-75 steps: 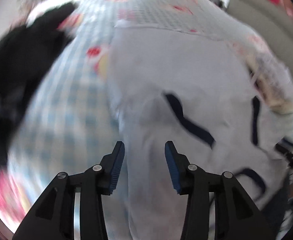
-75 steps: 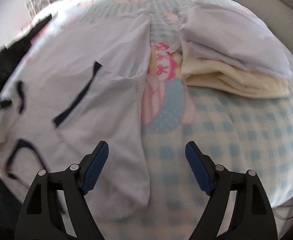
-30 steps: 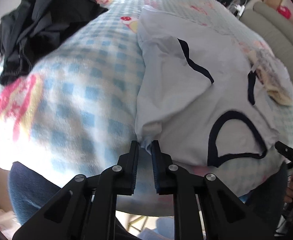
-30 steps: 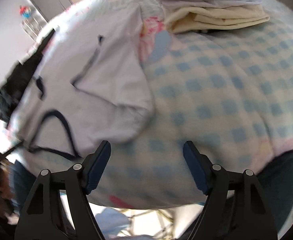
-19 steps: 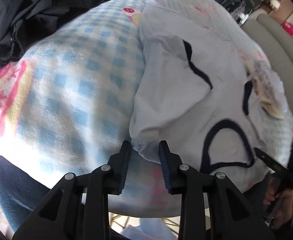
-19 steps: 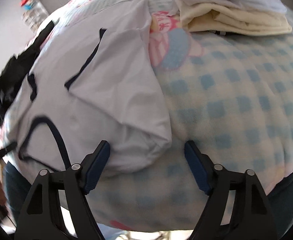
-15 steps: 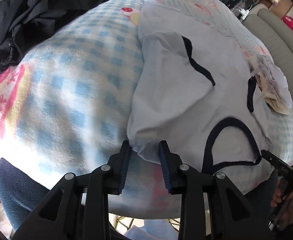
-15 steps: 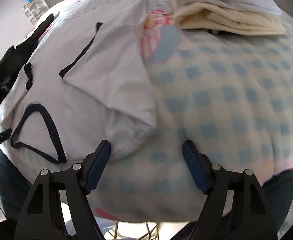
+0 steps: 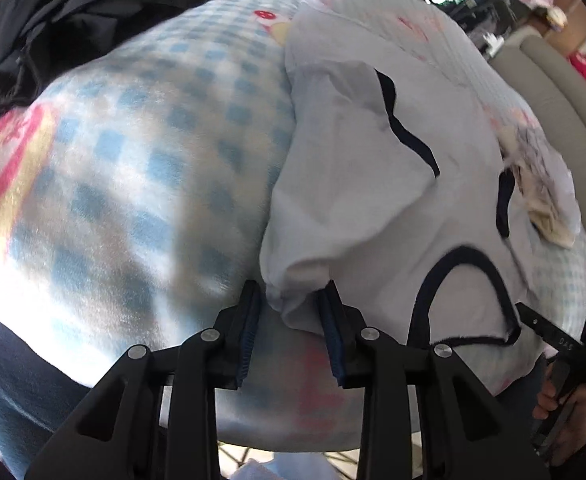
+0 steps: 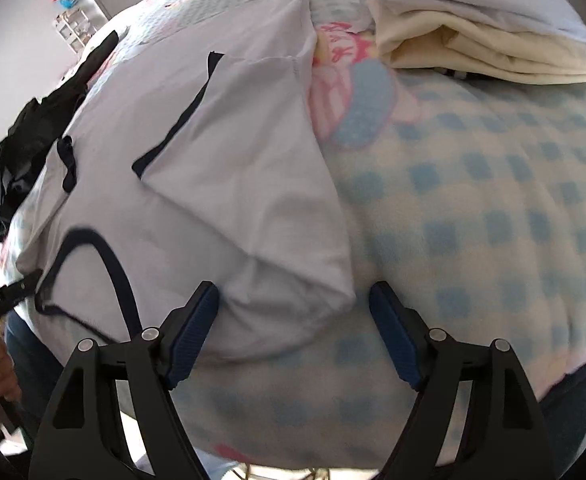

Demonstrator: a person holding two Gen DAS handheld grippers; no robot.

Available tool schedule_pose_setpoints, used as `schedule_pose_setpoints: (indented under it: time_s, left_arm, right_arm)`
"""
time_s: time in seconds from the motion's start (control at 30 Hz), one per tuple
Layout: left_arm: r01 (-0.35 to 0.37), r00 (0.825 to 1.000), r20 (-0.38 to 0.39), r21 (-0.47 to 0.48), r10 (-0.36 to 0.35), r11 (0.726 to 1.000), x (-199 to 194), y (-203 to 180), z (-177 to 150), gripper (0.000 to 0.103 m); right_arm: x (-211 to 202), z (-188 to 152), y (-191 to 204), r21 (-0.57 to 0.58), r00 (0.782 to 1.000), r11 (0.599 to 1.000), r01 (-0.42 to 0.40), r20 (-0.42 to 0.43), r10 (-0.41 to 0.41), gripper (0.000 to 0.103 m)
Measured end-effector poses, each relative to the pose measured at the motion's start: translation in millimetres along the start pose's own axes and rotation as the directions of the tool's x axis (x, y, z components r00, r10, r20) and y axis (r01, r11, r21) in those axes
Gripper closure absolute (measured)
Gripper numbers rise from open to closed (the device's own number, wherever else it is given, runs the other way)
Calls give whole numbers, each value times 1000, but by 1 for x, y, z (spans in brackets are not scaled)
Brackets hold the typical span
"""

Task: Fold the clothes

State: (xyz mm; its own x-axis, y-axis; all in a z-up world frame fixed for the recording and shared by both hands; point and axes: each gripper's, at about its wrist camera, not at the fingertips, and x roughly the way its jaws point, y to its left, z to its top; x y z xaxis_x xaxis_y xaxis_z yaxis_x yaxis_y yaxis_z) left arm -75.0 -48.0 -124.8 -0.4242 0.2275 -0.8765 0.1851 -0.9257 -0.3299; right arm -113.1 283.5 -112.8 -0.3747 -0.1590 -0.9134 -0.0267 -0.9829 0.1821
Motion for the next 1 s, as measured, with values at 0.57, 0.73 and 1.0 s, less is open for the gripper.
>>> schedule_pose_setpoints:
  time_s: [0.57,0.73,1.0]
  left_arm:
    - [121,992,-17,-21,-122,992,27,-2,34,25]
    - [0,1000,-29,31,1,1000,30,-22,42,47]
    - [7,1000,5,-11,-7,1000,11,-4,35,89]
  right_arm:
    - [27,29,39,34,998,998,-57,38,56,30]
    - [19,33,37,44,997,997,-60,55,57,58]
    - [-33,-10,-7,18,996,1000,-19,89,18,89]
